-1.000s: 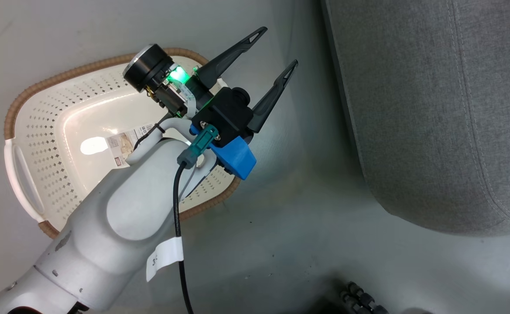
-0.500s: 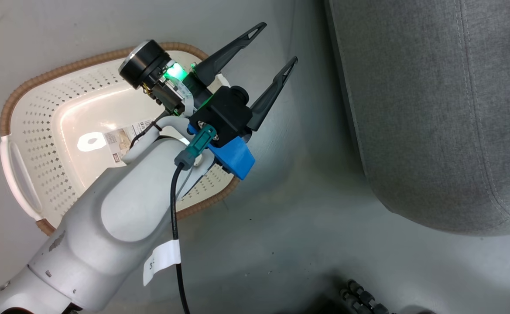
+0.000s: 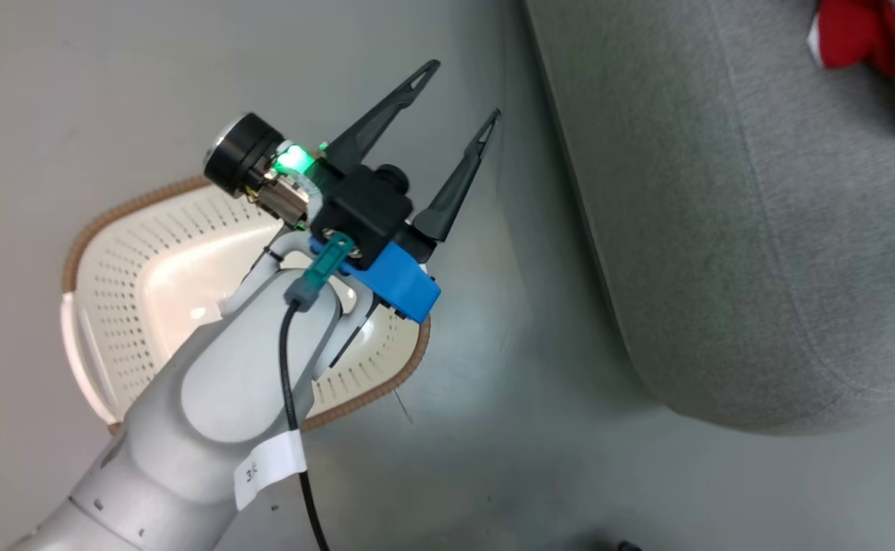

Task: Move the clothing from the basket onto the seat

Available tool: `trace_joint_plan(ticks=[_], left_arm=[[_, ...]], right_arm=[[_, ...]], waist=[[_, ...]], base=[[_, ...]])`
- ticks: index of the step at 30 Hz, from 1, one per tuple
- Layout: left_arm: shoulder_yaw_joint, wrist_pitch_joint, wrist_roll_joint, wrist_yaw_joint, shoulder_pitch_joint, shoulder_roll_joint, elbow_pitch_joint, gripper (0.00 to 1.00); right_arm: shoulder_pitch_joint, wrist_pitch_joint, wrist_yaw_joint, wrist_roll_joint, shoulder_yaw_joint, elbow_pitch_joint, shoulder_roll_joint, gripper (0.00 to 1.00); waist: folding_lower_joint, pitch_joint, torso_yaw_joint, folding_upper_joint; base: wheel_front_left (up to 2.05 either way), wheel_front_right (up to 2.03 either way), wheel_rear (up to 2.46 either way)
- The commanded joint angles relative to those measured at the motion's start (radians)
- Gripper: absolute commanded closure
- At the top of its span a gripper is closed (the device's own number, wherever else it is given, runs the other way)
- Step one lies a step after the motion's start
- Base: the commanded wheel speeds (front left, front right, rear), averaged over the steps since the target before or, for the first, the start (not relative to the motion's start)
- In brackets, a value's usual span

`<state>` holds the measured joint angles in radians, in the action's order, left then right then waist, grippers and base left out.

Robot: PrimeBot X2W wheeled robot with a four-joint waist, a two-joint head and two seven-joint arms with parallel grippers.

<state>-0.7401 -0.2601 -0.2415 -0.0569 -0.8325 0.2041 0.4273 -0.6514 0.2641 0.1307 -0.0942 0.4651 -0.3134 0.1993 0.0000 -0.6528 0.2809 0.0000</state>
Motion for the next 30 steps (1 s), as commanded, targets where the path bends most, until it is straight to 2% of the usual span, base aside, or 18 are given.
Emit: trace_joint_plan(ticks=[1, 6, 11, 21, 27, 30], left_arm=[[0.021, -0.006, -0.009, 0.013, 0.021, -0.007, -0.019, 0.0], [0.117, -0.006, -0.022, 0.049, 0.095, -0.008, -0.082, 0.0], [0.235, -0.006, -0.018, 0.064, 0.178, -0.018, -0.135, 0.0], [0.467, -0.006, 0.025, 0.048, 0.343, -0.049, -0.193, 0.0], [0.591, -0.006, 0.061, 0.028, 0.458, -0.086, -0.201, 0.0], [0.614, -0.006, 0.068, 0.019, 0.488, -0.099, -0.201, 0.0]], right_arm=[[0.032, 0.0, 0.0, -0.006, -0.026, 0.023, -0.005, 0.0], [0.091, 0.0, 0.0, -0.026, -0.115, 0.114, -0.018, 0.0], [0.129, 0.0, 0.0, -0.03, -0.226, 0.171, -0.032, 0.0], [0.202, 0.0, 0.0, -0.033, -0.404, 0.176, -0.083, 0.0], [0.268, 0.001, 0.0, -0.044, -0.439, 0.127, -0.103, 0.0], [0.294, 0.0, 0.0, -0.046, -0.439, 0.118, -0.108, 0.0]], waist=[[0.0, 0.07, -0.011, 0.0], [0.0, 0.166, -0.05, 0.0], [0.0, 0.247, -0.107, 0.0], [0.0, 0.375, -0.206, 0.0], [0.0, 0.449, -0.254, 0.0], [0.0, 0.464, -0.264, 0.0]], base=[[0.0, 0.0, 0.0], [0.0, 0.0, 0.0], [0.0, 0.0, 0.0], [0.0, 0.0, 0.0], [0.0, 0.0, 0.0], [0.0, 0.0, 0.0]])
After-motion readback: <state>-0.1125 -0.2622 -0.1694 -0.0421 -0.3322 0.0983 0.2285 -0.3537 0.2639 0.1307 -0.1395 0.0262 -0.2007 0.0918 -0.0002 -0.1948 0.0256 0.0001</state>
